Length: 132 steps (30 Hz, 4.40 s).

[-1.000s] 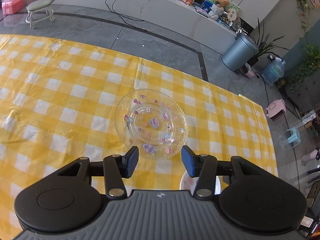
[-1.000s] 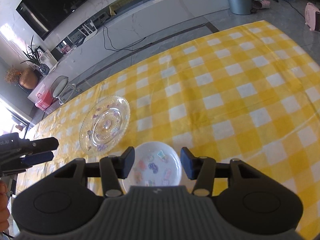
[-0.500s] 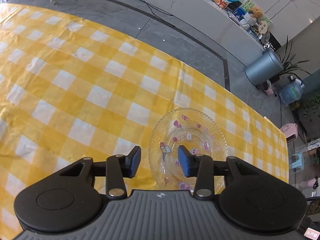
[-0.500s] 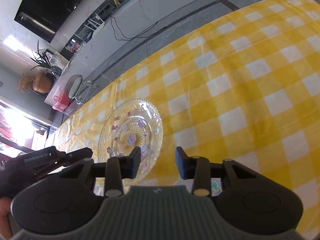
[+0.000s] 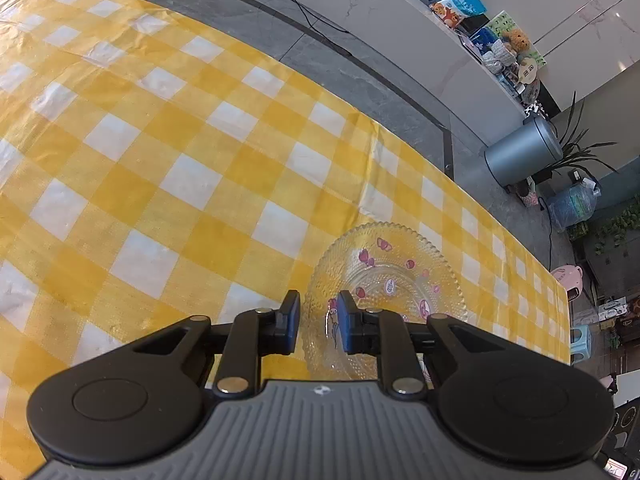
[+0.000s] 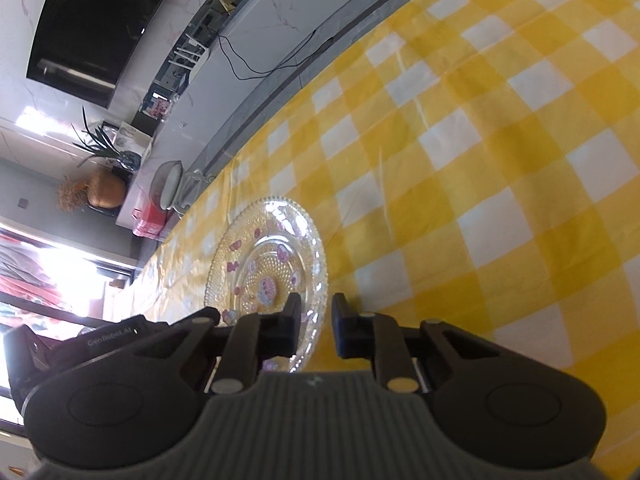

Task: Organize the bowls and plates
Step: 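Close the left gripper on the glass plate rim, then carry the glass plate with the left gripper onto the painted plate, then open the left gripper to release the glass plate and lift away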

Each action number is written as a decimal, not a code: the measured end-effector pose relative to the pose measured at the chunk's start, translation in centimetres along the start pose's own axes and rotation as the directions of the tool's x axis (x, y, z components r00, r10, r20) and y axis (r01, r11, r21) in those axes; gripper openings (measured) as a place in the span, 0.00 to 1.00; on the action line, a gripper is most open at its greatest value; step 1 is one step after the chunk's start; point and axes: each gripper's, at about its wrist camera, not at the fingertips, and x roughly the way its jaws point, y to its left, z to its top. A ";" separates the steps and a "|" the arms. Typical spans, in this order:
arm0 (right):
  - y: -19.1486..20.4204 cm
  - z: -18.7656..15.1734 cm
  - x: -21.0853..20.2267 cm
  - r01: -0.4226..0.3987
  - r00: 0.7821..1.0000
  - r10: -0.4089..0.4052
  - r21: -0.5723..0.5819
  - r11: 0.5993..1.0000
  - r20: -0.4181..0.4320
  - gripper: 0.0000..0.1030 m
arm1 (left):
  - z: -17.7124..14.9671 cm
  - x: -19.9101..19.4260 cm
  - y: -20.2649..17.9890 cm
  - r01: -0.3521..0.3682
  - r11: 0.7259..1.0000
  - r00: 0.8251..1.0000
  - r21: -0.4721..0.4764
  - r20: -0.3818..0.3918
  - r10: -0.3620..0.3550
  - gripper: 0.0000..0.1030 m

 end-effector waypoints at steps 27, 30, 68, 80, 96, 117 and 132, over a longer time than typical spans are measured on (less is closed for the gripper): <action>0.5 -1.2 -6.6 -0.036 0.995 0.038 -0.019 0.999 0.095 0.04 | -3.1 -5.0 -4.0 0.019 0.999 0.998 0.036 0.054 -0.021 0.09; -0.1 -1.7 -8.4 -0.039 0.994 0.040 -0.013 0.999 0.102 0.04 | -4.3 -6.1 -5.1 0.028 0.999 0.998 0.045 0.056 -0.030 0.09; -8.7 -17.1 -22.9 0.135 0.991 -0.137 -0.132 0.982 -0.007 0.08 | -27.1 -13.0 -3.7 0.097 0.995 0.993 0.035 0.065 -0.099 0.09; -7.1 -18.2 -20.4 0.238 0.968 -0.251 -0.293 0.926 -0.006 0.11 | -28.0 -12.3 -3.0 0.033 0.997 0.997 0.070 0.071 -0.038 0.09; -4.0 -21.2 -19.0 0.395 0.915 -0.377 -0.519 0.758 0.146 0.13 | -28.7 -12.0 -4.0 -0.049 0.981 0.995 0.189 0.092 0.032 0.09; -3.3 -22.7 -18.6 0.464 0.881 -0.418 -0.572 0.676 0.221 0.11 | -29.3 -12.0 -5.0 -0.101 0.950 0.993 0.296 0.092 0.077 0.10; -2.6 -22.7 -21.0 0.449 0.891 -0.319 -0.523 0.724 0.322 0.58 | -28.8 -15.3 -7.2 -0.100 0.925 0.974 0.366 0.226 0.016 0.47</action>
